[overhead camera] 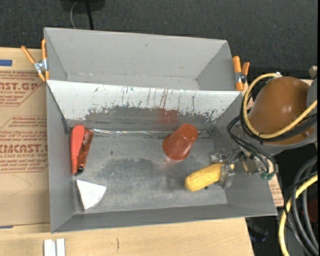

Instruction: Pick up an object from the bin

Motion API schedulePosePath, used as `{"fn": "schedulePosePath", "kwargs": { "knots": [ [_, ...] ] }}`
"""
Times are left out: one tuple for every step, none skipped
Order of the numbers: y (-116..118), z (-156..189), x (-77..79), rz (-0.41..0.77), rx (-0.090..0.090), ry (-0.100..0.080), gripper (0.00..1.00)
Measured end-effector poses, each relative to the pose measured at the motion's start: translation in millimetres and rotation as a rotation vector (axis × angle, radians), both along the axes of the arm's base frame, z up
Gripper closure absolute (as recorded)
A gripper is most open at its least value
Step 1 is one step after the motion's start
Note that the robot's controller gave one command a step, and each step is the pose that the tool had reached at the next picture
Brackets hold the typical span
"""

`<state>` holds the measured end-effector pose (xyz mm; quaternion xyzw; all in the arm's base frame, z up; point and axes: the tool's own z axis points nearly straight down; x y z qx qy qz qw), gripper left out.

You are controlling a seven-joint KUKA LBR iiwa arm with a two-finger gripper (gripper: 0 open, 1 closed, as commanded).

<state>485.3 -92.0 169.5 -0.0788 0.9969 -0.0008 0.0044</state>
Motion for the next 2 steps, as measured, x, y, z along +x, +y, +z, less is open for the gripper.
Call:
{"fn": "schedulePosePath", "kwargs": {
  "knots": [
    [0, 0, 0.0, 0.0, 0.0, 0.0, 1.0],
    [-4, 45, 1.3, -0.018, 0.002, 0.007, 1.0]
  ]
}}
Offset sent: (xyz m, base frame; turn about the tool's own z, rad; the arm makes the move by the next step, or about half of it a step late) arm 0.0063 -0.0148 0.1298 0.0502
